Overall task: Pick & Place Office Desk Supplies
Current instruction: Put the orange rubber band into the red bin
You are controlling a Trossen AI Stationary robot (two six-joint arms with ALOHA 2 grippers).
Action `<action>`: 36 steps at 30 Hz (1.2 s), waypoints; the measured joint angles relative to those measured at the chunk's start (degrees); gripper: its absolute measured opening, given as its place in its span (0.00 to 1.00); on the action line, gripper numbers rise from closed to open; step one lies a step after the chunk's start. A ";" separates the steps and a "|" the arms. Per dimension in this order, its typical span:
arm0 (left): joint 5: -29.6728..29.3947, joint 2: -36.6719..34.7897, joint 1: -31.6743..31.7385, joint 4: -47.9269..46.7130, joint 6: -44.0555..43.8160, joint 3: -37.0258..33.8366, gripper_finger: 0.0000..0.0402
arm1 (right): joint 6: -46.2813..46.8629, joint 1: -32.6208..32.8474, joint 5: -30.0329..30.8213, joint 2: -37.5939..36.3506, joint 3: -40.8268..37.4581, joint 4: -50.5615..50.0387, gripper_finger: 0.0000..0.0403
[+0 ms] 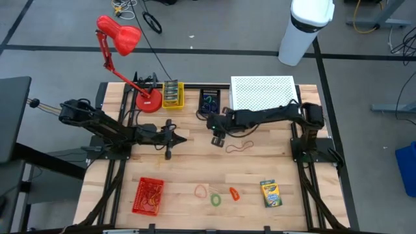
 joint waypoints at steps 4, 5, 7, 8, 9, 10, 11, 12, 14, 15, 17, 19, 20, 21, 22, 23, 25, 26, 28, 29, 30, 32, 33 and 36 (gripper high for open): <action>-0.02 -0.07 0.00 1.21 0.00 -0.02 0.03 | -0.62 -1.28 -0.31 6.04 7.38 -7.12 0.43; -0.03 -0.07 0.00 1.19 -0.05 -0.01 0.03 | -1.52 -1.59 0.17 7.58 9.49 -10.16 0.43; -0.01 -0.07 0.00 1.07 -0.36 0.00 0.03 | -2.89 -2.35 0.36 10.21 13.07 -12.95 0.43; 0.11 -0.05 -0.02 1.05 -0.39 -0.02 0.03 | -3.61 -2.65 0.32 11.23 14.25 -14.36 0.43; 0.07 -0.05 0.01 0.92 -0.39 0.00 0.03 | -4.33 -2.90 -0.11 11.94 15.22 -15.46 0.43; 0.02 -0.05 0.00 0.78 -0.35 0.00 0.03 | -4.93 -3.19 -0.39 12.41 15.82 -15.84 0.43; 0.07 -0.05 0.00 0.67 -0.23 0.00 0.03 | -5.30 -3.32 -0.34 12.59 16.01 -15.92 0.43; 0.10 -0.05 0.02 0.61 -0.18 0.00 0.03 | -5.87 -3.32 -0.25 12.59 16.00 -16.21 0.43; -0.02 -0.05 0.00 0.58 -0.12 0.00 0.03 | -6.43 -3.50 -0.44 12.59 15.62 -16.07 0.43; 0.00 -0.05 0.00 0.67 -0.12 0.00 0.03 | -6.44 -3.48 -0.47 12.59 15.36 -16.25 0.43; -0.02 -0.04 0.00 0.69 -0.12 0.00 0.03 | -6.46 -3.75 -0.69 12.59 15.02 -16.14 0.43; -0.01 -0.04 0.00 0.72 -0.20 0.00 0.03 | -6.46 -3.96 -1.58 12.59 14.39 -15.57 0.43; 0.00 -0.04 0.00 0.71 -0.36 0.00 0.03 | -6.62 -4.25 -1.94 12.59 13.74 -15.01 0.43; 0.00 -0.03 0.00 0.71 -0.36 0.00 0.03 | -6.65 -4.34 -1.99 12.61 13.10 -14.34 0.43; -0.01 -0.03 0.00 0.73 -0.39 0.00 0.03 | -6.66 -4.41 -2.10 12.64 12.61 -13.93 0.43; -0.02 -0.03 0.01 0.73 -0.37 0.00 0.03 | -6.79 -4.64 -2.37 12.64 12.27 -13.62 0.43; -0.02 -0.03 0.00 0.77 -0.39 0.00 0.03 | -7.14 -4.96 -2.80 12.64 11.67 -12.88 0.43; -0.02 -0.03 0.00 0.78 -0.36 0.00 0.03 | -7.27 -5.17 -2.78 12.64 11.36 -12.72 0.43; -0.02 -0.03 0.00 0.79 -0.39 0.00 0.03 | -7.73 -5.48 -2.74 12.64 10.92 -11.87 0.43; -0.02 -0.03 0.00 0.81 -0.39 0.00 0.03 | -7.91 -5.70 -2.90 12.64 10.83 -11.37 0.43; -0.02 -0.03 0.00 0.79 -0.37 0.00 0.03 | -7.93 -5.86 -3.10 12.64 10.83 -11.08 0.43; -0.02 -0.03 0.00 0.80 -0.38 0.00 0.03 | -7.95 -5.92 -4.14 12.64 10.83 -10.96 0.43; -0.02 -0.03 0.00 0.81 -0.38 0.00 0.03 | -7.96 -6.03 -4.31 12.70 10.83 -10.98 0.43; -0.02 -0.03 0.00 0.79 -0.39 0.00 0.03 | -7.97 -6.08 -5.36 13.63 10.77 -10.96 0.43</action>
